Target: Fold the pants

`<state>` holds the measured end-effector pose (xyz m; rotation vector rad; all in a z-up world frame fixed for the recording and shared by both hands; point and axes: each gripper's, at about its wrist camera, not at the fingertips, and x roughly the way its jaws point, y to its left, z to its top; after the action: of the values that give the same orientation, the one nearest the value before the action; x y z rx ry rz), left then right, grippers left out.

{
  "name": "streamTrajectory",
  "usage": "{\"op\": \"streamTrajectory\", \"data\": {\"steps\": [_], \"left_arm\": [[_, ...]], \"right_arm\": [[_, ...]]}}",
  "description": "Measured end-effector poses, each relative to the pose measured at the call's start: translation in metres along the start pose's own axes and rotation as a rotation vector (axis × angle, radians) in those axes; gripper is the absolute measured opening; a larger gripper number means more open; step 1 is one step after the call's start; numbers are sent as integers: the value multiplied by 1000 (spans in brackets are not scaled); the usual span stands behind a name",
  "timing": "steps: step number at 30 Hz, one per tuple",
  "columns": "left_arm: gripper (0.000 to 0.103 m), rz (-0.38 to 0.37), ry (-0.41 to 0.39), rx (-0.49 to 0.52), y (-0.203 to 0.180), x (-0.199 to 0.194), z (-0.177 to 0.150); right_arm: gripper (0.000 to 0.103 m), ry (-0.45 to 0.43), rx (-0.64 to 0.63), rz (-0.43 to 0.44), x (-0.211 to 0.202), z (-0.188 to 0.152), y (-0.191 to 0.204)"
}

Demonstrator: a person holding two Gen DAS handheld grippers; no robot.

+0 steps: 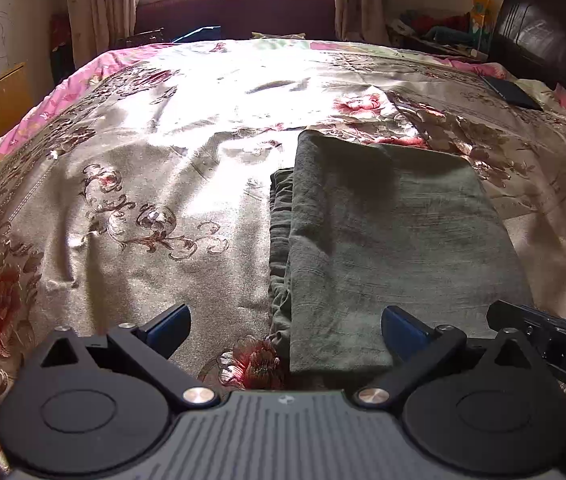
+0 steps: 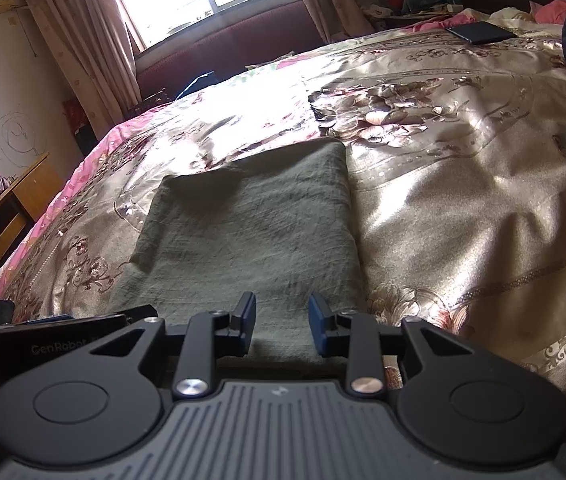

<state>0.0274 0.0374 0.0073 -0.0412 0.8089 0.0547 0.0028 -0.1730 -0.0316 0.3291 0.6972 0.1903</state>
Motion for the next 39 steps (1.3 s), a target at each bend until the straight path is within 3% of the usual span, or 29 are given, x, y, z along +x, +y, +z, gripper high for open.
{"op": "streamTrajectory", "data": {"steps": [10, 39], "left_arm": [[103, 35, -6, 58, -11, -3, -2], [103, 15, -1, 46, -9, -2, -3]], "right_arm": [[32, 14, -30, 6, 2, -3, 6], [34, 32, -49, 11, 5, -4, 8]]}}
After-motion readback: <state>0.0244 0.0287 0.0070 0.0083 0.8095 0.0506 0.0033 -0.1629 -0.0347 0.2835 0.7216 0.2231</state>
